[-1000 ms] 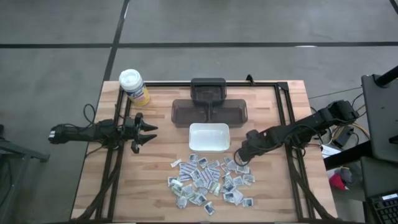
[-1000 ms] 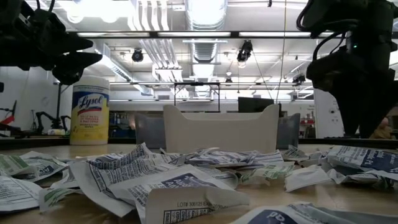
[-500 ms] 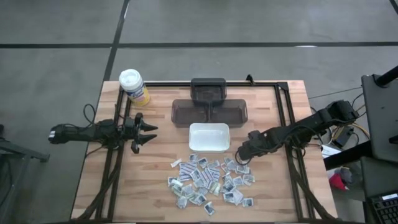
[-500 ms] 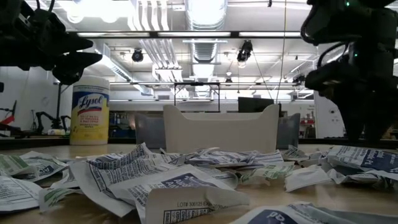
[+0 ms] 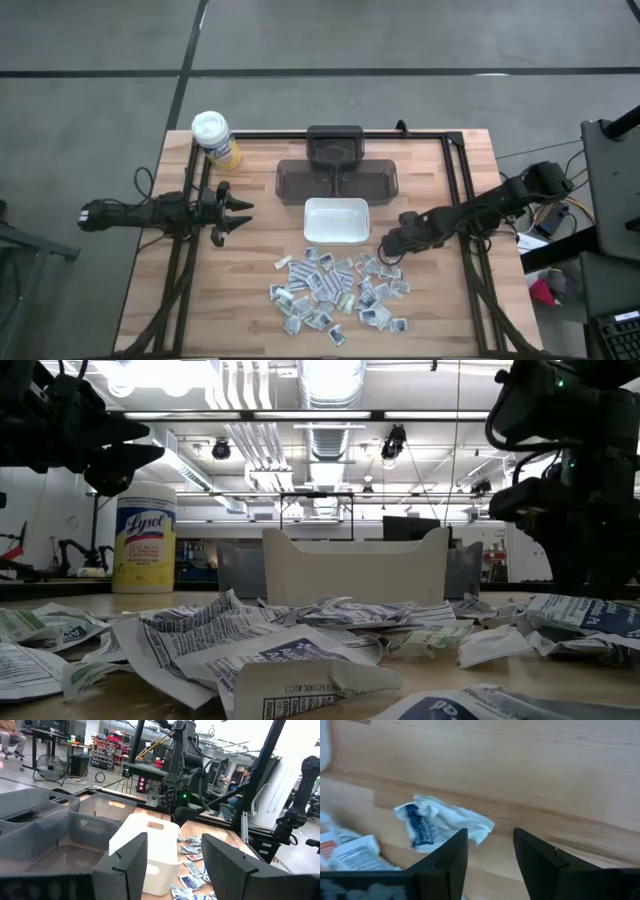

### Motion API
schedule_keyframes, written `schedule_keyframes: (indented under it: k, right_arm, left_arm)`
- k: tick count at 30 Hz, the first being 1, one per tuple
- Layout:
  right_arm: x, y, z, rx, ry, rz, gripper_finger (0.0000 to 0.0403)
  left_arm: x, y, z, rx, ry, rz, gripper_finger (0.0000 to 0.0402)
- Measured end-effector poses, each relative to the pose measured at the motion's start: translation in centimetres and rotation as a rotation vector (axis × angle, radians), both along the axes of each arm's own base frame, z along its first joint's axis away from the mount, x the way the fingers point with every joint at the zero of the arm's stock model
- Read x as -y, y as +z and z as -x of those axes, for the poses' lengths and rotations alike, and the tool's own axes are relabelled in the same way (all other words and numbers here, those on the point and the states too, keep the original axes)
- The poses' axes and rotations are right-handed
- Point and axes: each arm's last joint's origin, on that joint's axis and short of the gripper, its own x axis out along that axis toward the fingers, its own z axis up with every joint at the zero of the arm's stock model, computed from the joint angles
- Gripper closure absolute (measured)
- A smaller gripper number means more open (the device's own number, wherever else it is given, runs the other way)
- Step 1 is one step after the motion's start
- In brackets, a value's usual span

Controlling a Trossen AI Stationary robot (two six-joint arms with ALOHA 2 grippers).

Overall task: Pick & Place First Aid Supplies
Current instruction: Put the green bandage into the bottom right black bin

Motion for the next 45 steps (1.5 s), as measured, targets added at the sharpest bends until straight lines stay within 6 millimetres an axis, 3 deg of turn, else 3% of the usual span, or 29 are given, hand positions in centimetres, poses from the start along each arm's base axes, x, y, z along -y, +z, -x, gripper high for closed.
schedule_keyframes:
  k: [6,18,39,45]
  right_arm:
    - [-0.2,-0.9,-0.7,-0.074,0.006,0.009,0.0255]
    - [-0.2,-0.4,-0.7,-0.147,0.021,0.043,0.0280]
    - [0.0,-0.5,-0.2,-0.185,0.073,0.065,0.0384]
    - [0.2,0.2,0.8,-0.320,0.135,0.101,0.0394]
  left_arm:
    - [0.0,0.0,0.0,0.000,0.000,0.000,0.0218]
    - [0.0,0.0,0.0,-0.004,0.000,-0.001,0.0218]
    - [0.0,-0.1,0.0,-0.012,0.000,-0.004,0.0218]
    - [0.0,-0.1,0.0,-0.012,0.000,-0.004,0.0218]
